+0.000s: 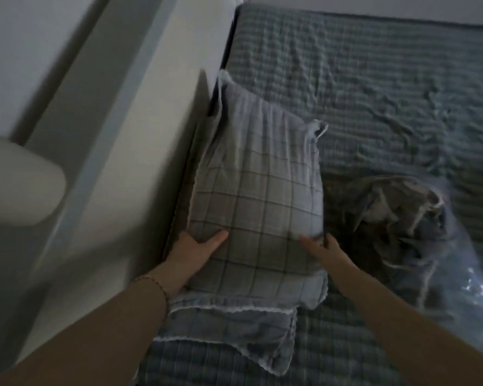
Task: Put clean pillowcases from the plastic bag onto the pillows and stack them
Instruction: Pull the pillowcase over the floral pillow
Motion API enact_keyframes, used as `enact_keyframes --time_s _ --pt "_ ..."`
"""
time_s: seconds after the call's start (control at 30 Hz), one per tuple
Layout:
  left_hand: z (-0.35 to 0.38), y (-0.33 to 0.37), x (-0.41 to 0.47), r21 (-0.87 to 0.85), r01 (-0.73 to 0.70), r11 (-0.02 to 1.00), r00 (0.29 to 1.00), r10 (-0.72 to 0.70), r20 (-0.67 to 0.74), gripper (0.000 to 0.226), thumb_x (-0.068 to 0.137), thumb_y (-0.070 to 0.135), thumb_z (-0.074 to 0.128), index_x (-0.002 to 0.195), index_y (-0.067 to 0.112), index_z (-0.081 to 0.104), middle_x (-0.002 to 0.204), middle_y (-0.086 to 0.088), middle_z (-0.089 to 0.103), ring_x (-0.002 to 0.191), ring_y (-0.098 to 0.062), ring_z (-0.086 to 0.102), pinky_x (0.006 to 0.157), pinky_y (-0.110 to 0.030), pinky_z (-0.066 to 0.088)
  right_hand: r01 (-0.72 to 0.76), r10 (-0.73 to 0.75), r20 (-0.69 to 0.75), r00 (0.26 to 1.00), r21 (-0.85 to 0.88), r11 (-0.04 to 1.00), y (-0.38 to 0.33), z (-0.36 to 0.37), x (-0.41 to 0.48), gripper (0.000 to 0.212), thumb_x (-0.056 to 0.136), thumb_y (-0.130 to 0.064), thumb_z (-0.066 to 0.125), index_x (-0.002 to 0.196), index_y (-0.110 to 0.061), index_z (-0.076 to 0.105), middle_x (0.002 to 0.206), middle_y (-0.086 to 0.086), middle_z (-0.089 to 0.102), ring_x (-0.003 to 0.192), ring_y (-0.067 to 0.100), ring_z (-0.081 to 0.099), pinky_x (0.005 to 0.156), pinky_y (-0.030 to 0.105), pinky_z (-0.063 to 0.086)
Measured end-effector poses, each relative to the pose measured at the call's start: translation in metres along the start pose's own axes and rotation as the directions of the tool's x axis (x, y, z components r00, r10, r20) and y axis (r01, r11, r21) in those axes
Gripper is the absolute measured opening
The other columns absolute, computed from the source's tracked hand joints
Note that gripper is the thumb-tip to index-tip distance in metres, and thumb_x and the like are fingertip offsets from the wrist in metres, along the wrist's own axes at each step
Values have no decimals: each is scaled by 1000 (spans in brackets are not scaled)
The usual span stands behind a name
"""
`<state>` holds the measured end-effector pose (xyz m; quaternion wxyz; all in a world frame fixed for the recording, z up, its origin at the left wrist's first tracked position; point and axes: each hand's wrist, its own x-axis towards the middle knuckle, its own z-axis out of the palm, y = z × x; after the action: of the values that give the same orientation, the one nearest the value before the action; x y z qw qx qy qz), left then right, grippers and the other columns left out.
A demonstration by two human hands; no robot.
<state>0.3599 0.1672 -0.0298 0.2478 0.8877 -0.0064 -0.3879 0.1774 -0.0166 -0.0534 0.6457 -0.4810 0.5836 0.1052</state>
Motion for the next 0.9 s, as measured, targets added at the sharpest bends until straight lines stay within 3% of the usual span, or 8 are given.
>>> enact_keyframes --time_s 0.17,0.27,0.33,0.53,0.63,0.73,0.83,0.9 --pt "13 -33 16 -95 50 994 999 -50 -5 81 75 51 69 136 6 41 136 -9 50 122 -26 49 88 -21 34 -117 117 2 993 111 987 50 15 22 130 33 -72 74 141 -11 34 137 15 46 119 35 49 105 49 39" --pt "7 -22 12 -2 -27 1000 998 27 -60 70 73 55 69 122 6 57 125 -11 60 113 -26 57 81 -18 36 -91 103 -125 987 98 991 41 18 17 99 53 -63 75 130 -5 49 128 17 55 112 36 54 102 47 42" --pt "-11 5 6 85 -59 995 995 65 -71 66 78 55 65 116 1 61 120 -16 62 109 -30 58 75 -20 38 -50 59 -177 982 57 997 10 18 4 100 52 -61 77 131 -6 49 130 14 55 115 35 53 104 43 40" --pt "-91 94 -30 290 -207 934 878 308 -367 68 92 50 46 120 -12 51 128 -31 51 119 -41 49 94 -37 40 190 -136 -243 961 214 958 -88 -8 -72 79 61 -51 80 122 -8 54 110 4 57 104 28 58 91 36 46" --pt "-84 46 -39 549 -183 815 921 337 -195 51 96 41 42 116 -4 56 120 -27 57 111 -40 54 89 -39 44 -55 76 -80 994 234 971 -29 10 -77 98 33 -53 87 114 -4 61 107 12 67 94 30 64 89 46 51" --pt "-68 -11 -32 710 -101 697 986 167 -24 41 98 36 39 116 4 57 123 -18 58 114 -33 55 89 -34 44 -267 273 -47 961 113 957 27 37 -71 72 66 -35 80 122 2 54 116 19 61 101 35 60 92 47 49" --pt "-50 -61 -27 751 -26 660 1000 17 20 35 97 30 40 119 6 51 125 -16 56 114 -31 55 91 -34 46 -234 223 -77 972 -202 951 60 50 -56 47 86 -29 63 121 2 56 120 19 60 110 34 58 94 36 48" --pt "-31 -74 -16 694 21 720 999 -47 19 44 92 22 47 129 1 40 131 -21 49 118 -35 51 96 -35 44 -218 209 -67 976 -392 894 75 53 -41 41 92 -24 51 124 1 55 125 18 58 116 31 54 94 32 44"
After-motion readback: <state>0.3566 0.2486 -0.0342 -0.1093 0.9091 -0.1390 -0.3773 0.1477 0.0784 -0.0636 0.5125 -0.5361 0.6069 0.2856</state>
